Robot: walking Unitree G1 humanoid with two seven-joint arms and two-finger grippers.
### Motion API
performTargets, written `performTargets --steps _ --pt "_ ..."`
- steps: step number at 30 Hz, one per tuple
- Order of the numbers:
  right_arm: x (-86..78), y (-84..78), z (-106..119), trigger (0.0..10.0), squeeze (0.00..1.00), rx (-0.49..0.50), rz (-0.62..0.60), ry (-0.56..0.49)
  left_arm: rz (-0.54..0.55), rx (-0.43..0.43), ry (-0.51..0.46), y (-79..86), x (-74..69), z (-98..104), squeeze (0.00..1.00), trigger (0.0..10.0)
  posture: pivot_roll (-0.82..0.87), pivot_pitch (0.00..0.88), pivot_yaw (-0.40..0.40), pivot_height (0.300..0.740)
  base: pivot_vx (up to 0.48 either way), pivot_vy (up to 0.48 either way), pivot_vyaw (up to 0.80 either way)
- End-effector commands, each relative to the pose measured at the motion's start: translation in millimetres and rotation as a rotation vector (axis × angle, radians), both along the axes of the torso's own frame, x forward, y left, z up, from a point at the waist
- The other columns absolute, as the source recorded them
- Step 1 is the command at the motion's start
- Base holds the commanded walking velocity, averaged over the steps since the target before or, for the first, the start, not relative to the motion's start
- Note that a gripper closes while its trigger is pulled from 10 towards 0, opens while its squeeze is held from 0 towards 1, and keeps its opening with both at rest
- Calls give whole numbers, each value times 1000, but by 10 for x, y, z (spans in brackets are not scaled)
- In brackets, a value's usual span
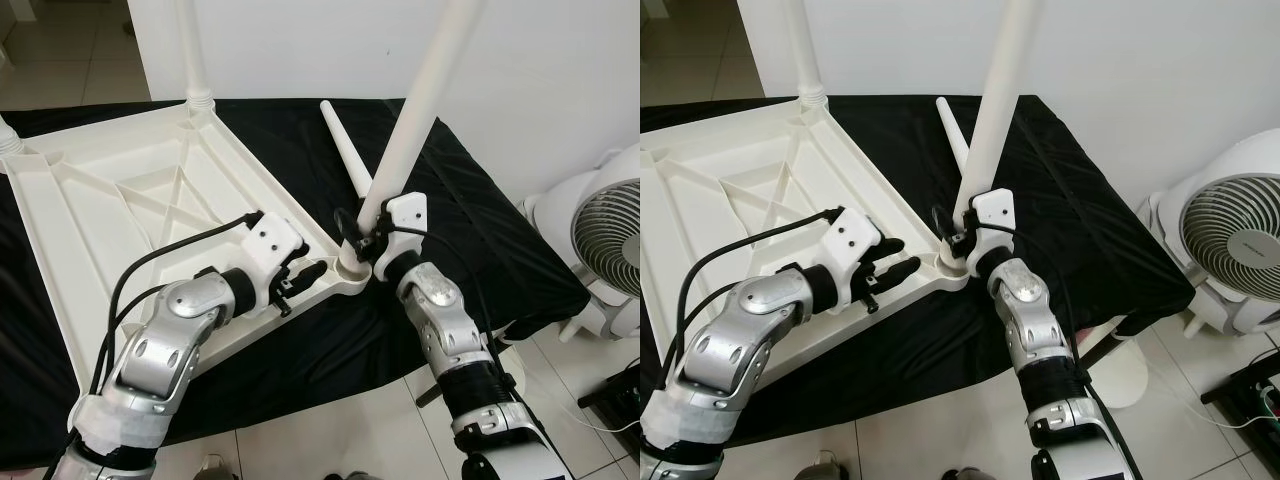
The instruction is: Building children table
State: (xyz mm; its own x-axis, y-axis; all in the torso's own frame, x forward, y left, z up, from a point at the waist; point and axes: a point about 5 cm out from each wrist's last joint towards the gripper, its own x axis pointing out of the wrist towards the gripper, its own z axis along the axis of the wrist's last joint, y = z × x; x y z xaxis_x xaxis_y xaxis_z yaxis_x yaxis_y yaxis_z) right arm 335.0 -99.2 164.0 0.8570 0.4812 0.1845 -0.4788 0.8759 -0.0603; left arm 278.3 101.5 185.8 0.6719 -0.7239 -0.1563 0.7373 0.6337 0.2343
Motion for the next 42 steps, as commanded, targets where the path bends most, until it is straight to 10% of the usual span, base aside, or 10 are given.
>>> performTargets --steps 1,42 --pt "-29 -47 0 10000 0 11 6 6 53 -18 -2 36 -14 9 0 10000 129 75 -95 740 0 0 0" --pt "-102 3 -95 10000 0 -134 163 -33 96 -65 84 1 -202 -214 0 10000 124 71 -98 740 0 0 0"
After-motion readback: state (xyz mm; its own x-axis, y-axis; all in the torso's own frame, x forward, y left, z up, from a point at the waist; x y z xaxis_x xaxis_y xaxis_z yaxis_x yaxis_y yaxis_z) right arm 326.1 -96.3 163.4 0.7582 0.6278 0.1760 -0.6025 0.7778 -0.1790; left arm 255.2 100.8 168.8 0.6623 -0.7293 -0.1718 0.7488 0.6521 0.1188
